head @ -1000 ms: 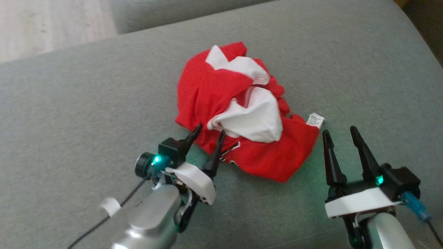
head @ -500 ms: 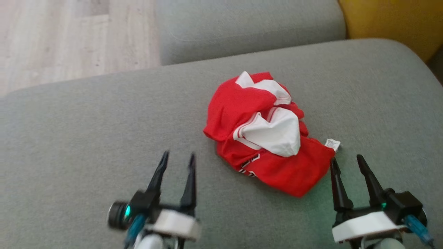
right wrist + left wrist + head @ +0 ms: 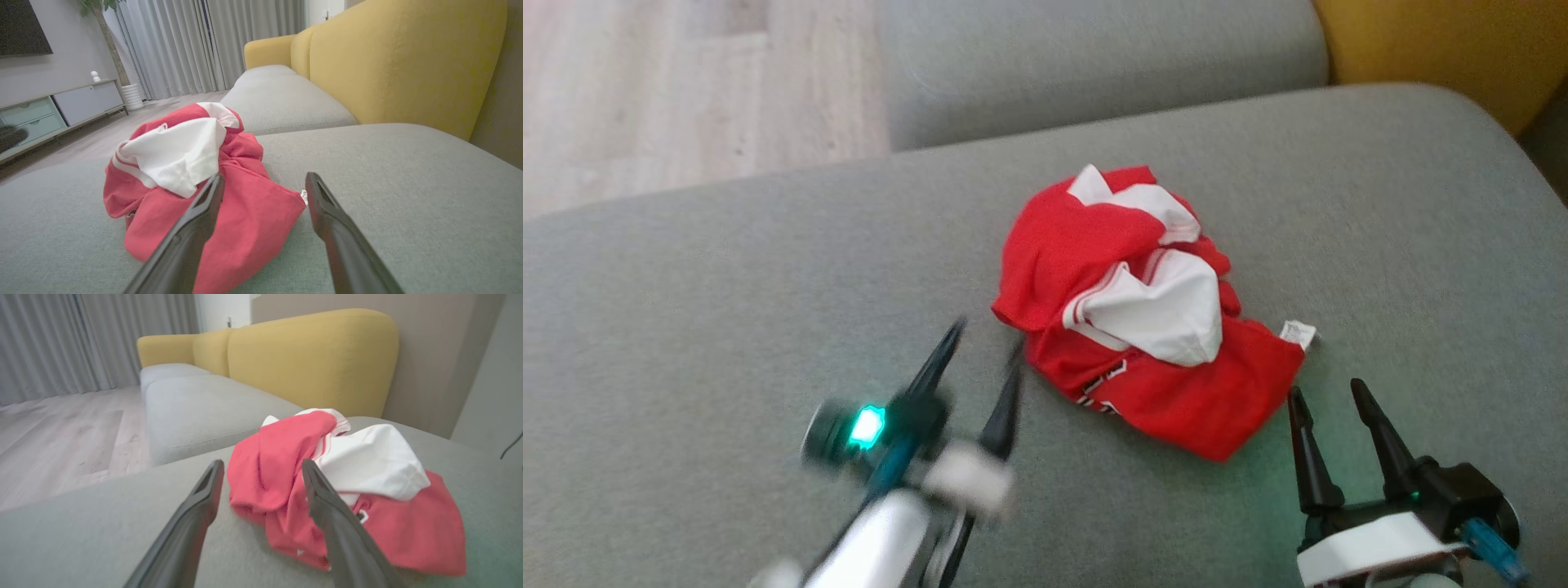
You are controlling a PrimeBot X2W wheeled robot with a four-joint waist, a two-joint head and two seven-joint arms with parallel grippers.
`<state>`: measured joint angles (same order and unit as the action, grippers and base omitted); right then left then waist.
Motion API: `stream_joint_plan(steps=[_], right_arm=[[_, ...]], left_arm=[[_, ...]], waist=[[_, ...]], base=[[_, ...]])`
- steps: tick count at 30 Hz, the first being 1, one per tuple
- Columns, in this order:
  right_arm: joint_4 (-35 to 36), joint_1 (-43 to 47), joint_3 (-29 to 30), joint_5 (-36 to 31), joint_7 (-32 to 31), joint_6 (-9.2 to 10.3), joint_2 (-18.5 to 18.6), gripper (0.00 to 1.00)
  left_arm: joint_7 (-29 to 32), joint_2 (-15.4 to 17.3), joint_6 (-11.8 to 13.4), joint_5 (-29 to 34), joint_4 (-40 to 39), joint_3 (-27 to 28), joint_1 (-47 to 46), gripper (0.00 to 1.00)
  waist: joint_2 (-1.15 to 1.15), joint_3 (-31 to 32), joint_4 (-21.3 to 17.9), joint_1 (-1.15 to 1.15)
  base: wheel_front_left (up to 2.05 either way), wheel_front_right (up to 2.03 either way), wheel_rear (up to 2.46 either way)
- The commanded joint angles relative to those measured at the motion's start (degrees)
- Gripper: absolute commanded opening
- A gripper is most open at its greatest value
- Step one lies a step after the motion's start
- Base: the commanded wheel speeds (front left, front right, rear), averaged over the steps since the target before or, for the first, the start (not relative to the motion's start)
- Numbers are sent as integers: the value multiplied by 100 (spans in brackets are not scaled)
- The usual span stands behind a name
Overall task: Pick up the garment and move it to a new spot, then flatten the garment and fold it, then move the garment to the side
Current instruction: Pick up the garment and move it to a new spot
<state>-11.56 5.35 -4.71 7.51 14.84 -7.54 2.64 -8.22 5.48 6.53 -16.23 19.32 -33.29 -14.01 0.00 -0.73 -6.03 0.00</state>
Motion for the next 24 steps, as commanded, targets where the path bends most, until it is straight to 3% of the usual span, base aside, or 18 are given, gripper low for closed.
stream_joint_plan(steps=[1,6,10,16,24], right_arm=[[207,-237,-151,-32,16,5,24,100],[199,-411,-225,-31,16,5,24,100],[155,-576,-371,6,16,5,24,100],[107,-786,-550,113,16,5,24,100],[68,-1002,-693,263,16,5,24,100]], left_arm=[[147,-77,-57,101,-129,78,-671,100],[917,-234,-388,127,319,-459,-2042,100],[1334,-256,-581,-339,582,-1195,-2877,100],[1835,-258,-474,-1171,1025,-2396,-3770,100],[2237,-259,-121,-1410,2136,-3342,-4480,100]], waist=[[0,-212,-172,0],[0,-644,-523,0],[0,-961,-865,0],[0,-1349,-1306,0],[0,-1648,-1634,0]], base=[[0,0,0],[0,0,0],[0,0,0],[0,0,0],[0,0,0]])
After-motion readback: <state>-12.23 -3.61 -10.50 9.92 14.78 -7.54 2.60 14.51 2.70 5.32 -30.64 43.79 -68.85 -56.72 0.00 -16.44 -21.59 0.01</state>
